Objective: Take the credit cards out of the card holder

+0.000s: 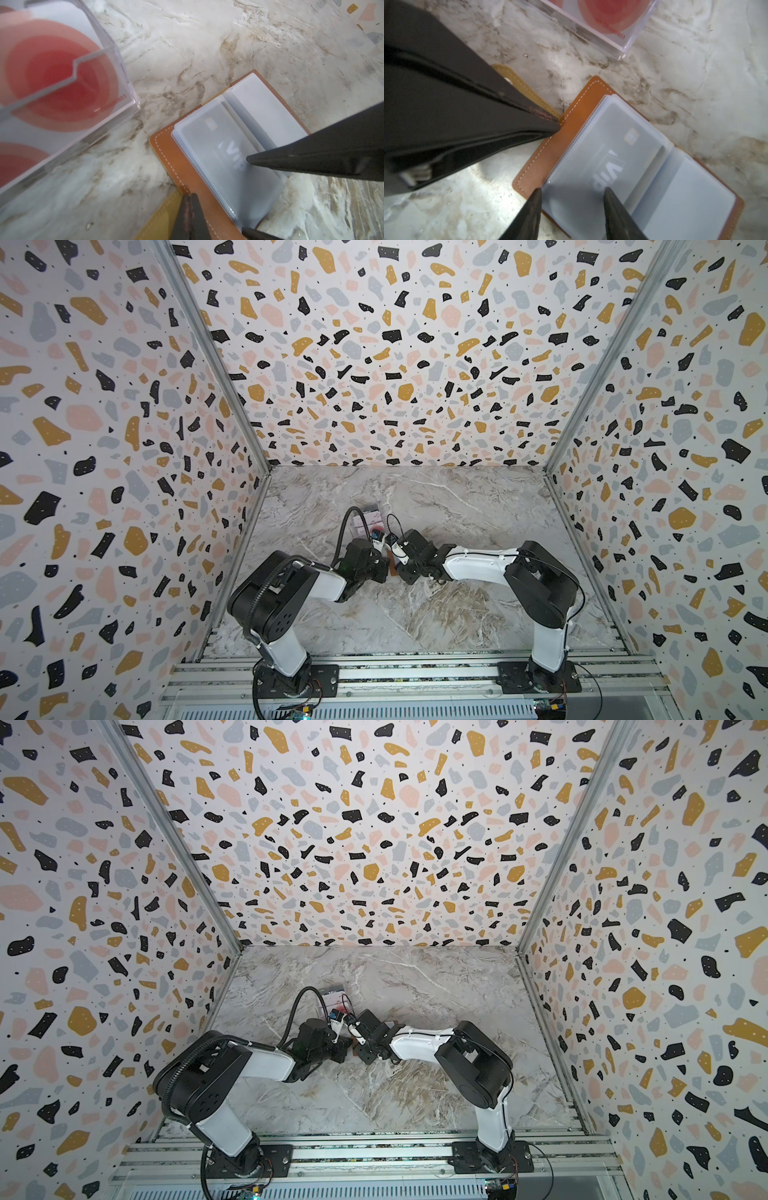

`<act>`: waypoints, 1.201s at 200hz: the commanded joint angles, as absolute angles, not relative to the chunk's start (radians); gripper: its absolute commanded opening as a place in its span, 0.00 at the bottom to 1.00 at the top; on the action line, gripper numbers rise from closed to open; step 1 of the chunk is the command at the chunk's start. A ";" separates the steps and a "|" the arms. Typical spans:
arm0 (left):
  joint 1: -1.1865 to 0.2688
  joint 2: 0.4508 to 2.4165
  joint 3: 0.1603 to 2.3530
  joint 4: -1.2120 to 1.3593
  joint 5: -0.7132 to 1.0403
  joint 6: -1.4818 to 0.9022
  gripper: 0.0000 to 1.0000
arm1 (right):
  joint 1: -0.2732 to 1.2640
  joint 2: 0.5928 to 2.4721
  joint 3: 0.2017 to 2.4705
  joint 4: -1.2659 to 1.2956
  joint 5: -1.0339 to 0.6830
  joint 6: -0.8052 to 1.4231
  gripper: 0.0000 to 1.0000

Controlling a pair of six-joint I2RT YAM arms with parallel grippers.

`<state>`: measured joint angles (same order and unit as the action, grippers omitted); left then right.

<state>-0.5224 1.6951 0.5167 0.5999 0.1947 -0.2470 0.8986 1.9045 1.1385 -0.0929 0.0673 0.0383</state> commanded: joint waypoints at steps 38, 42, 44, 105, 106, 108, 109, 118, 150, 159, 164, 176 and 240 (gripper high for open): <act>-0.523 1.727 0.472 0.551 0.175 -0.252 0.00 | 0.897 1.873 1.155 -0.172 0.129 0.028 0.38; -0.523 1.728 0.472 0.551 0.175 -0.252 0.00 | 0.897 1.872 1.154 -0.172 0.130 0.028 0.37; -0.523 1.727 0.472 0.551 0.175 -0.252 0.00 | 0.896 1.871 1.154 -0.171 0.130 0.028 0.36; -0.524 1.730 0.474 0.549 0.177 -0.252 0.00 | 0.863 1.848 1.142 -0.147 0.025 0.047 0.26; -0.523 1.731 0.474 0.549 0.178 -0.252 0.00 | 0.863 1.848 1.142 -0.146 0.022 0.047 0.26; -0.523 1.731 0.474 0.549 0.178 -0.252 0.00 | 0.861 1.847 1.141 -0.146 0.019 0.047 0.26; -0.523 1.730 0.473 0.549 0.178 -0.252 0.00 | 0.860 1.848 1.141 -0.145 0.018 0.047 0.26; -0.523 1.730 0.472 0.549 0.178 -0.252 0.00 | 0.855 1.847 1.138 -0.142 0.009 0.048 0.26; -0.523 1.733 0.471 0.552 0.179 -0.253 0.00 | 0.838 1.840 1.136 -0.139 0.004 0.041 0.27; -0.524 1.735 0.472 0.552 0.179 -0.254 0.00 | 0.836 1.841 1.136 -0.139 0.007 0.037 0.27; -0.523 1.735 0.472 0.552 0.179 -0.254 0.00 | 0.835 1.843 1.137 -0.139 0.012 0.035 0.27; -0.523 1.735 0.472 0.552 0.181 -0.254 0.00 | 0.830 1.851 1.141 -0.141 0.019 0.030 0.27; -0.523 1.735 0.474 0.548 0.182 -0.253 0.00 | 0.828 1.846 1.131 -0.117 -0.037 -0.007 0.49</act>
